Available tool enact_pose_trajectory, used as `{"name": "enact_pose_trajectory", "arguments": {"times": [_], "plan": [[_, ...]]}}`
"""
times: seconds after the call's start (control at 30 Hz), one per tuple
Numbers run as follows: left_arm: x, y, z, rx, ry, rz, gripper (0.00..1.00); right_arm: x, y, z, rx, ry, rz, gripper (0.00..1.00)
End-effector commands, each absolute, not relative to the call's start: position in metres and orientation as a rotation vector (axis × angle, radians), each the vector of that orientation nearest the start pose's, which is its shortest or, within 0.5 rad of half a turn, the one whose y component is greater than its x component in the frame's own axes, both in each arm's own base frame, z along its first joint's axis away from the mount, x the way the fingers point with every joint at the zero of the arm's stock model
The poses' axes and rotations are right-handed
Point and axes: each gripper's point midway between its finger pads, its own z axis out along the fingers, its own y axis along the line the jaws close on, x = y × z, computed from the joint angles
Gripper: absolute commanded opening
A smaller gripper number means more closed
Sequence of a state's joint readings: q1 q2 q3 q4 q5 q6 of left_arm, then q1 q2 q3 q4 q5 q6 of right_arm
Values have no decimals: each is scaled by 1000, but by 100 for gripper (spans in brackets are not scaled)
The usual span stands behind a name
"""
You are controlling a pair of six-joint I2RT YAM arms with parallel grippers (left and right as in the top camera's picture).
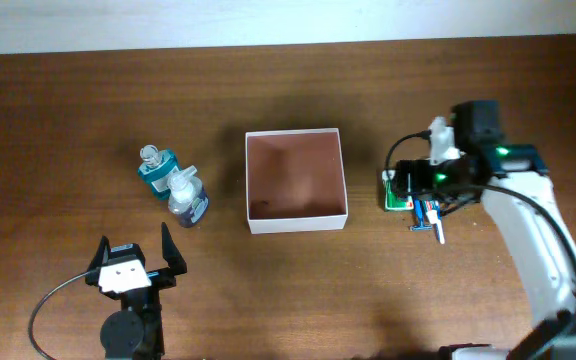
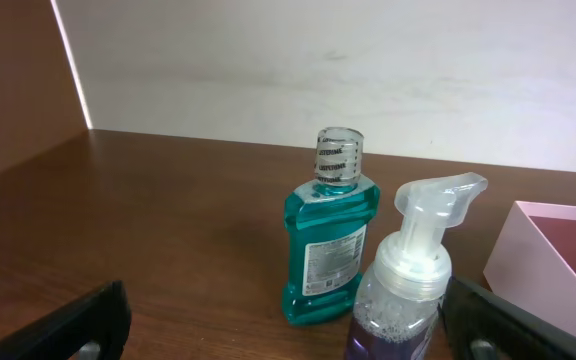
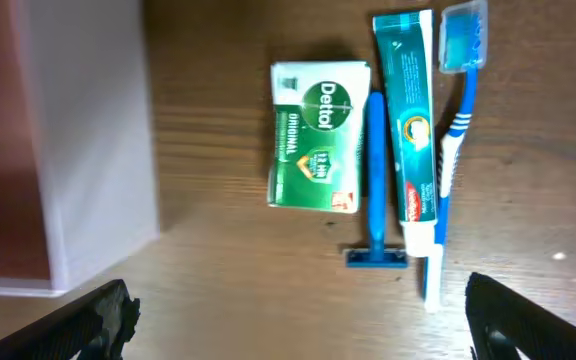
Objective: Pack container
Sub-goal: 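Move the right gripper over the green Dettol soap bar and lower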
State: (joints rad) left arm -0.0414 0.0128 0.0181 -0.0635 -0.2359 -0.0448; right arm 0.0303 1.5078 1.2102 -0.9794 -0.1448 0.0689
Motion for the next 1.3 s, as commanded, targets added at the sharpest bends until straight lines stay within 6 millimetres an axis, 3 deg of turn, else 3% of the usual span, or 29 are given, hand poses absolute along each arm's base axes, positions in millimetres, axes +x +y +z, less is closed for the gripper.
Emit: {"name": "enact_pose_trajectory", "arguments": {"times": [0.0,0.13,0.33,0.8,1.13,1.27], "plan": [[243,30,162,-167,1622,133,99,335,34,121,-56,2845,9,98],[243,30,162,-167,1622,133,99,343,51,112,-36,2841,33,98],[243,30,162,-167,1622,134,99,350,46,96,187,2860,29,98],[243,30,162,-167,1622,133,99,365,49,49,98,2925,1,99],[243,30,162,-167,1622,134,100,372,50,30,21,2938,-10,100],[243,30,162,-167,1622,133,99,375,50,29,21,2931,-7,87]]}}
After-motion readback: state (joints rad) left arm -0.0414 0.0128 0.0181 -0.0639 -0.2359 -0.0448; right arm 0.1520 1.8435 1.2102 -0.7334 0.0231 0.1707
